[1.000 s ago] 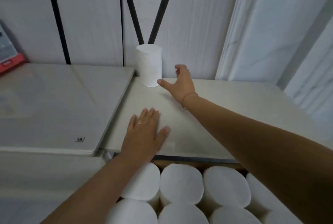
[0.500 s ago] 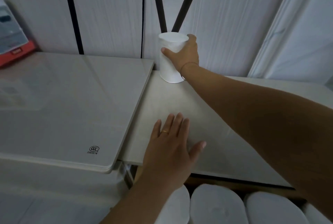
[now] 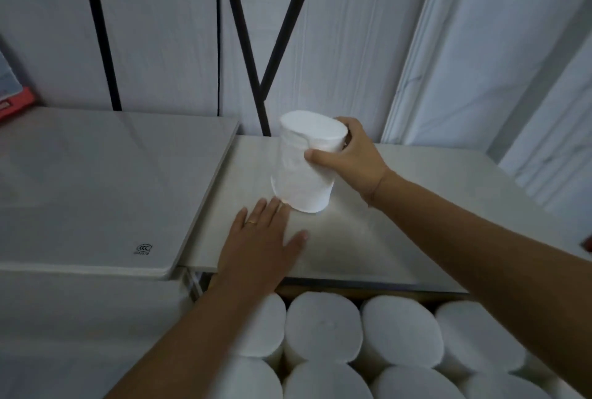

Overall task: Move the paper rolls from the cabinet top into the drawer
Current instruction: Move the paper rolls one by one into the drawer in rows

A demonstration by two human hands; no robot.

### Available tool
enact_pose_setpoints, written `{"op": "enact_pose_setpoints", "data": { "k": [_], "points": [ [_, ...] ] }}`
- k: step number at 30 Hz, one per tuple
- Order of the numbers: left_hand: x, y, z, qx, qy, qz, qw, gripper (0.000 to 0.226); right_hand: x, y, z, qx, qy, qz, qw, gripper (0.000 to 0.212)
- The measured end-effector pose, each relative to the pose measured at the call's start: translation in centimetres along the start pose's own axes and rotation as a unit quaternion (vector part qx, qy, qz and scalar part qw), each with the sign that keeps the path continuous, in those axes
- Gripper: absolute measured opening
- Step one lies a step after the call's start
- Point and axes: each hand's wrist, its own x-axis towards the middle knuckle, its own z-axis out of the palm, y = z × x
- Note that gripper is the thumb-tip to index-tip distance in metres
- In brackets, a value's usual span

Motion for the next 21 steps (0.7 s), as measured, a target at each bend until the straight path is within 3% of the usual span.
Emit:
{"op": "enact_pose_setpoints", "data": {
  "k": [4, 7, 10, 12, 15, 18, 21],
  "points": [
    [-0.9, 1.0, -1.5, -0.040, -0.037, -0.021, 0.998, 0.072, -7.2, -0.2, -7.2, 0.040, -0.024, 0.033, 0.998, 0.057],
    [-2.8, 5.1, -3.1, -0.223, -0.057, -0.022, 0.973, 0.078, -12.8, -0.6, -12.9, 0.031, -0.033, 0.063, 0.997, 0.065],
    [-5.5, 13.3, -5.2, -0.467, -0.059, -0.006, 0.882, 0.083, -18.2, -1.0, -17.7, 0.049, -0.036, 0.101, 0.993, 0.067],
    [-7.2, 19.1, -6.4, -0.567, -0.092, 0.026, 0.818, 0.077, -21.5, -1.3, -20.0, 0.068, -0.040, 0.123, 0.989, 0.071],
    [-9.2, 26.7, -7.1, -0.615, -0.130, 0.021, 0.778, 0.059, -25.6, -1.7, -22.5, 0.108, -0.046, 0.123, 0.985, 0.075],
    [-11.9, 31.8, -6.4, -0.607, -0.108, -0.026, 0.787, 0.055, -28.9, -1.8, -24.5, 0.124, -0.025, 0.136, 0.983, 0.065],
    [-14.6, 34.8, -5.5, -0.621, -0.124, -0.038, 0.773, 0.061, -31.1, -1.5, -26.2, 0.091, 0.019, 0.203, 0.975, 0.059]
  ]
}}
